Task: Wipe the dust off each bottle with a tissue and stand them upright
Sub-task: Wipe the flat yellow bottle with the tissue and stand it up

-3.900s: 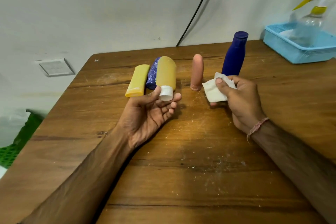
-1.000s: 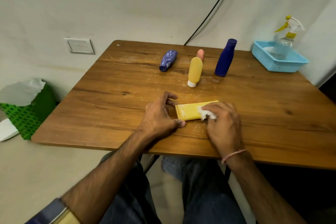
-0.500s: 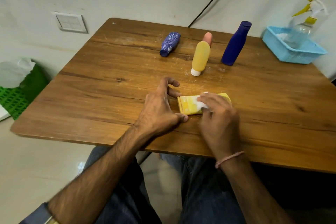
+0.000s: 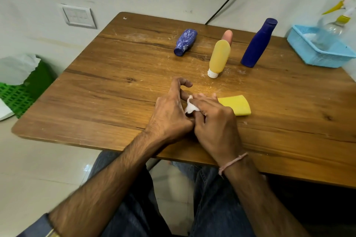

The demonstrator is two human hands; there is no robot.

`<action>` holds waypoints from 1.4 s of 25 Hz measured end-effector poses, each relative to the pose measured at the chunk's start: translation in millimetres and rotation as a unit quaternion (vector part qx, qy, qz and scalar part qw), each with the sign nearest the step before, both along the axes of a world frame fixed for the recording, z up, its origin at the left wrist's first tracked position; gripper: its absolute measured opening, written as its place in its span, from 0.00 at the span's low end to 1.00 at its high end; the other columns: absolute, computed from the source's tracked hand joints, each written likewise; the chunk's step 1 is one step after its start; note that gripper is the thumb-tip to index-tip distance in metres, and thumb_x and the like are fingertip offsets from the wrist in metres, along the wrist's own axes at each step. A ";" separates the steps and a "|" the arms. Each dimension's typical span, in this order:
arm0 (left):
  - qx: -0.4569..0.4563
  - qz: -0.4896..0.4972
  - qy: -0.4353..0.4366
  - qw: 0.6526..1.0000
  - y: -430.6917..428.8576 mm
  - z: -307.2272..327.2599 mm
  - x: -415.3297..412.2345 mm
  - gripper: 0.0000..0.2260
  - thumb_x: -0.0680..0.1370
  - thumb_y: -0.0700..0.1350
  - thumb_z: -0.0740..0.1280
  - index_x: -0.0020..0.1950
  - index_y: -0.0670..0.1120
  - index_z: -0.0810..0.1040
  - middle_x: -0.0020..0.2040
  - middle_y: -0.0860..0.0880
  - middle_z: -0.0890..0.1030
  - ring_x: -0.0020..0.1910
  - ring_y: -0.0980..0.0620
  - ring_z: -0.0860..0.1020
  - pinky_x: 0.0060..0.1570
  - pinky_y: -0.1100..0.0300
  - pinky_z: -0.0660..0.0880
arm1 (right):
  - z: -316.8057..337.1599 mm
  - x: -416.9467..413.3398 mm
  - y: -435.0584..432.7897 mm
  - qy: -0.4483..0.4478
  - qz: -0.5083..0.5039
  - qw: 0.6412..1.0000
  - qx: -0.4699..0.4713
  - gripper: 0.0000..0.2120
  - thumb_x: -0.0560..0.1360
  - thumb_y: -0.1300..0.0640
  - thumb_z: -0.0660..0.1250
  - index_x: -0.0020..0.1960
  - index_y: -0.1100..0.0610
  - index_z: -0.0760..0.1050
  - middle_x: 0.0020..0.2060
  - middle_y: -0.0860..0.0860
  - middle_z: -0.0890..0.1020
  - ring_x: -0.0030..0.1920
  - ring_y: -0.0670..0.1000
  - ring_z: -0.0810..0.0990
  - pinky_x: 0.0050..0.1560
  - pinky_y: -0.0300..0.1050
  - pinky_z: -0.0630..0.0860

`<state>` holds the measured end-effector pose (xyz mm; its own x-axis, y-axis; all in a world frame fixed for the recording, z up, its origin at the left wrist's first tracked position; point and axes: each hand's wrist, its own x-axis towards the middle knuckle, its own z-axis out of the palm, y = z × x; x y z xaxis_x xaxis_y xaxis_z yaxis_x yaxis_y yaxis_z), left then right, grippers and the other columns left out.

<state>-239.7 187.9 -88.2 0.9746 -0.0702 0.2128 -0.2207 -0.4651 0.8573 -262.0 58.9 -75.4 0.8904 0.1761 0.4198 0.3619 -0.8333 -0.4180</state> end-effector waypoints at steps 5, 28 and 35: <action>0.039 0.004 0.024 0.999 -0.2 5.8 -1.1 0.41 0.61 0.49 0.83 0.64 0.60 0.61 0.51 0.60 0.80 0.52 0.52 0.79 0.60 0.42 0.76 | 5.0 10.8 -50.0 -0.024 -0.047 0.999 -0.006 0.17 0.73 0.70 0.67 0.60 0.59 0.80 0.59 0.54 0.83 0.61 0.51 0.80 0.71 0.48 0.67; -0.055 0.014 -0.134 0.989 1.4 3.0 -15.2 0.24 0.68 0.53 0.81 0.60 0.47 0.80 0.49 0.53 0.83 0.47 0.55 0.83 0.47 0.57 0.83 | 3.6 -13.9 -48.1 -0.130 0.013 0.985 0.111 0.15 0.73 0.70 0.69 0.58 0.59 0.82 0.56 0.52 0.84 0.57 0.46 0.82 0.62 0.35 0.75; -0.009 0.138 -0.313 0.939 -15.5 32.5 -10.1 0.18 0.77 0.56 0.71 0.52 0.41 0.81 0.45 0.50 0.79 0.39 0.54 0.78 0.33 0.61 0.77 | 0.4 -8.9 -50.6 -0.139 -0.095 0.954 0.247 0.13 0.75 0.67 0.69 0.58 0.57 0.81 0.51 0.47 0.83 0.50 0.42 0.82 0.51 0.29 0.76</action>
